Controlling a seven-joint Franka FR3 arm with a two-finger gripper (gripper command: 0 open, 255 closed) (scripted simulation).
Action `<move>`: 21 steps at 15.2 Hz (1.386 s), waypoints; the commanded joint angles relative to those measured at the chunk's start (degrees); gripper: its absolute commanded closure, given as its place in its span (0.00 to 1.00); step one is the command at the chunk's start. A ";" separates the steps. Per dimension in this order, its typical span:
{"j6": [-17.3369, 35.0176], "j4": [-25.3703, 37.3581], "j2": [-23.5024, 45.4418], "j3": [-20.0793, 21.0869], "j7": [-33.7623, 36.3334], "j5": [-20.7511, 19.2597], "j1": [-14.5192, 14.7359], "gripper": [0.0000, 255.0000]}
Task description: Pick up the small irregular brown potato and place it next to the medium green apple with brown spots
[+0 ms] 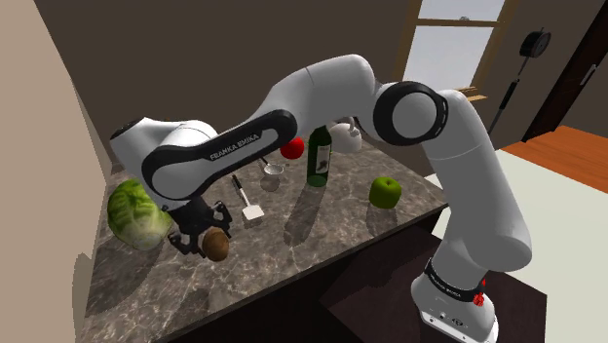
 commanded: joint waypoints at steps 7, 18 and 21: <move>-5.17 3.76 -1.66 0.52 -0.57 0.83 0.32 1.00; -13.05 11.06 -2.59 0.87 -1.33 1.36 1.44 1.00; -15.13 13.32 -2.51 0.88 -1.50 1.35 1.89 1.00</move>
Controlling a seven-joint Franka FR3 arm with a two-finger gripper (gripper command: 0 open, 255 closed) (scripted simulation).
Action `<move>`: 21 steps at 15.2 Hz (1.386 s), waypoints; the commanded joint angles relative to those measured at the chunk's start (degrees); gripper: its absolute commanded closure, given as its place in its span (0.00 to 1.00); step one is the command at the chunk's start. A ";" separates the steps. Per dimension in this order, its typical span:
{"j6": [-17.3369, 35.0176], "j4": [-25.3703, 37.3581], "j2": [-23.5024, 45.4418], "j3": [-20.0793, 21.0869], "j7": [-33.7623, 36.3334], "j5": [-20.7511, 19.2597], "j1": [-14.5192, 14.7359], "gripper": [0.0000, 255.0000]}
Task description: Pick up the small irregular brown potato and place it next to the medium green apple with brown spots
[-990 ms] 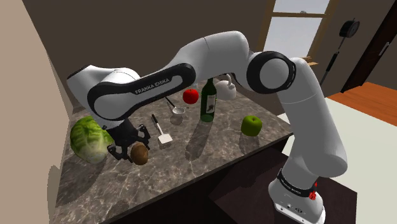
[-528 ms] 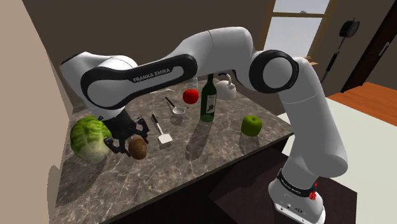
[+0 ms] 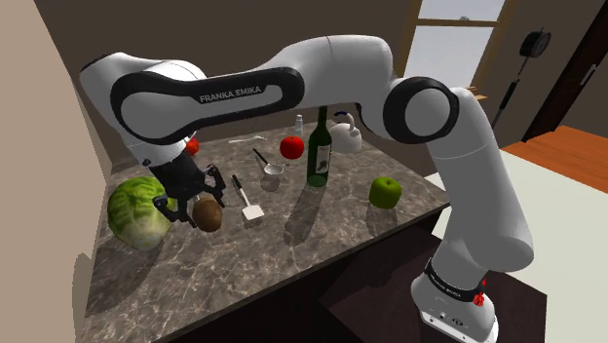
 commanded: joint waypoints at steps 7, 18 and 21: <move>9.15 -25.81 -18.22 1.22 -6.29 5.90 -11.75 1.00; 16.59 -51.83 -41.08 -3.57 -22.09 12.79 -21.49 1.00; 17.66 -57.22 -46.25 -5.97 -26.59 13.45 -22.92 1.00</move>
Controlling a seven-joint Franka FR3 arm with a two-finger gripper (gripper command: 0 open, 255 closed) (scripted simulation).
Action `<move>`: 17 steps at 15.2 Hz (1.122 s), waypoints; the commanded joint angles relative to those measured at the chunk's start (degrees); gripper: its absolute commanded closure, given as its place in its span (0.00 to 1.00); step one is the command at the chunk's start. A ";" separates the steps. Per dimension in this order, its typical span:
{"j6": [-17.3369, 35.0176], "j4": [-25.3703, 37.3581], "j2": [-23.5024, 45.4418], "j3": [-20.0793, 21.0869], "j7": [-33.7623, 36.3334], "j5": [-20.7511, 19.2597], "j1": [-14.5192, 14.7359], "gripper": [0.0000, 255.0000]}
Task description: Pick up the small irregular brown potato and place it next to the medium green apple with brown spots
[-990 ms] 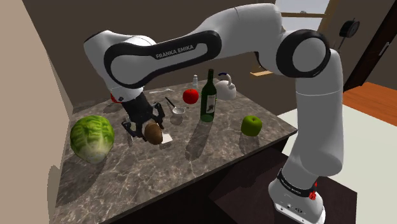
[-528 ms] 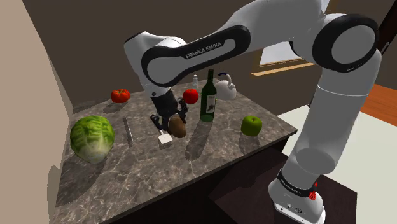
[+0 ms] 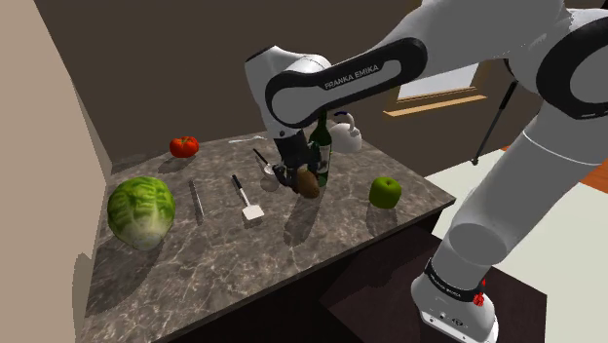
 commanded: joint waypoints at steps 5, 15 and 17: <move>1.60 -9.57 -9.40 -5.37 -8.95 -0.07 -2.60 1.00; 3.78 -20.48 -20.36 -15.67 -22.71 -5.35 -7.70 1.00; 4.74 -21.58 -20.64 -16.34 -23.41 -5.90 -8.12 1.00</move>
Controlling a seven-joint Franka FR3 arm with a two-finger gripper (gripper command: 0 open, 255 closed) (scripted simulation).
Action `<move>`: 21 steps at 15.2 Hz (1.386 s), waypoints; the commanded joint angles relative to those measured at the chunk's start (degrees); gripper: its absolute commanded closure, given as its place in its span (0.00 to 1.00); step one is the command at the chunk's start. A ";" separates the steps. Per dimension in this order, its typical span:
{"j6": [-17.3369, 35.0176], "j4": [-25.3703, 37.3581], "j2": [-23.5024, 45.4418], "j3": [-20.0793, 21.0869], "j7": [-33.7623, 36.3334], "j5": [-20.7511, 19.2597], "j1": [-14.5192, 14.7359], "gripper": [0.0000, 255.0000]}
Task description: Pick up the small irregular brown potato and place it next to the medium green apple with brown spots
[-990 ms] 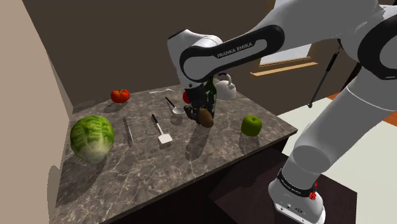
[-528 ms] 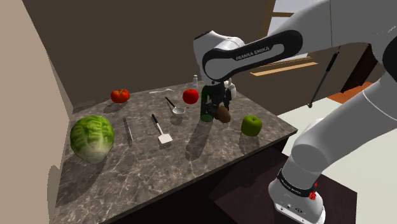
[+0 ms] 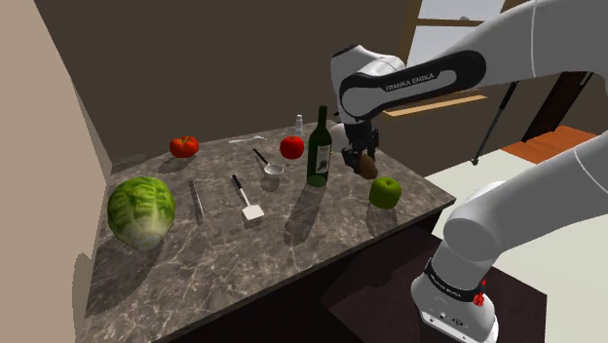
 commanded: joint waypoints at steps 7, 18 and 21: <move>6.51 -4.85 1.69 -0.23 0.76 -0.73 -0.37 1.00; 16.14 -9.88 6.57 0.30 3.25 -1.91 -0.84 1.00; 18.86 -10.98 8.30 0.47 4.06 -2.43 -1.06 1.00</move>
